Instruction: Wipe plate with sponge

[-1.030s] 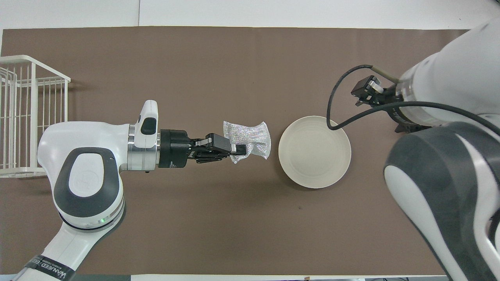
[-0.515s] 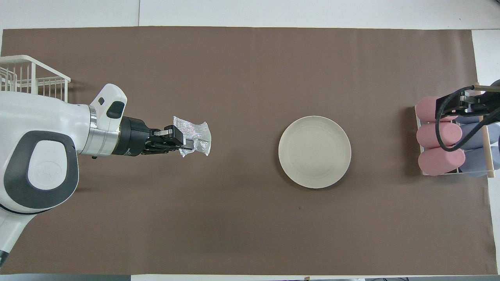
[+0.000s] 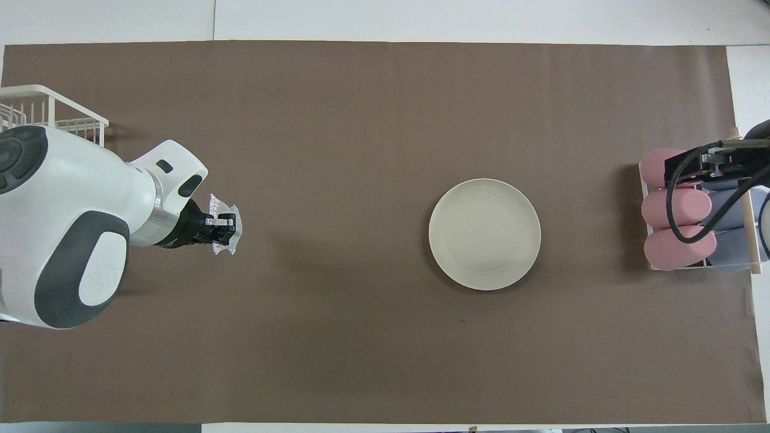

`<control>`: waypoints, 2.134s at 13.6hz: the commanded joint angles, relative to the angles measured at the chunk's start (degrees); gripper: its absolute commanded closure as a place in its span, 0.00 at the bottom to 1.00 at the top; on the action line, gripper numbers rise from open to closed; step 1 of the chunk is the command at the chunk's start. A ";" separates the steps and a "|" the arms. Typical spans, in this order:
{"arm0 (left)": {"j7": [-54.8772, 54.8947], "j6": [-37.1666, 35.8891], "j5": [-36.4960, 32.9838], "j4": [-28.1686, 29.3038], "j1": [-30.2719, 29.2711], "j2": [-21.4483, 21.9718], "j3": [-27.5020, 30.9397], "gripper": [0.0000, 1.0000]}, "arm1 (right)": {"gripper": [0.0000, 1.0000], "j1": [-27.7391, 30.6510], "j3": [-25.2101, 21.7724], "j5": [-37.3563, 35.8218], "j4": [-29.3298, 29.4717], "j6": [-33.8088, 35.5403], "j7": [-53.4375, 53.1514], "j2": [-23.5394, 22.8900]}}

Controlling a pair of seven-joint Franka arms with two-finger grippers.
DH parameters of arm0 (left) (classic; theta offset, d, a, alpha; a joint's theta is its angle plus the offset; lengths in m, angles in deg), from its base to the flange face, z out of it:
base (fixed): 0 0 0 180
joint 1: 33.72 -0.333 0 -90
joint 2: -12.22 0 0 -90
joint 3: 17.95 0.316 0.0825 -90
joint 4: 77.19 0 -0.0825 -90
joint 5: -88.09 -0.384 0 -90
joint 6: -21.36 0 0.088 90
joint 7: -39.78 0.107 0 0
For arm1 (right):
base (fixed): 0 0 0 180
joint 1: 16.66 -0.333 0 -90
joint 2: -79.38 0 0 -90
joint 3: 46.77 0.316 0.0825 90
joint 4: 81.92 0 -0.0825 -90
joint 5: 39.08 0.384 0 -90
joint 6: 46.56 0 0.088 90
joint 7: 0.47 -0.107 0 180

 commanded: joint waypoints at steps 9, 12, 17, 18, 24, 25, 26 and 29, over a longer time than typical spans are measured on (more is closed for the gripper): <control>-12.10 -22.79 -37.91 -11.30 6.67 -8.50 -0.14 1.00 | 0.00 -13.02 -14.43 1.71 -0.64 -0.15 1.85 0.80; -12.02 -27.72 -46.70 -12.89 6.85 -10.79 -0.14 1.00 | 0.00 -15.86 -17.53 1.71 -0.73 0.20 1.94 0.71; -12.01 -35.02 -62.69 -17.19 7.56 -19.48 -0.14 1.00 | 0.00 -18.84 -19.90 1.71 -0.73 1.08 1.67 0.80; -11.93 -36.42 -67.60 -18.85 7.38 -23.33 -0.14 1.00 | 0.00 -19.11 -20.60 1.71 -0.73 1.00 1.67 0.71; -11.58 -29.51 -71.34 -20.63 1.24 -27.94 0.39 1.00 | 0.00 -19.55 -21.84 1.80 -0.64 0.64 1.94 0.71; -11.66 -28.28 -71.34 -20.54 0.71 -27.94 0.39 1.00 | 0.00 -19.37 -21.84 1.80 -0.64 1.08 2.20 0.71; -11.75 -27.31 -71.25 -20.28 0.09 -27.94 0.30 1.00 | 0.00 -18.85 -22.10 2.84 -0.64 0.73 3.68 0.71; -12.01 -24.23 -71.08 -18.61 -1.75 -27.76 0.30 1.00 | 0.00 -18.49 -24.30 6.02 0.59 0.12 8.88 0.18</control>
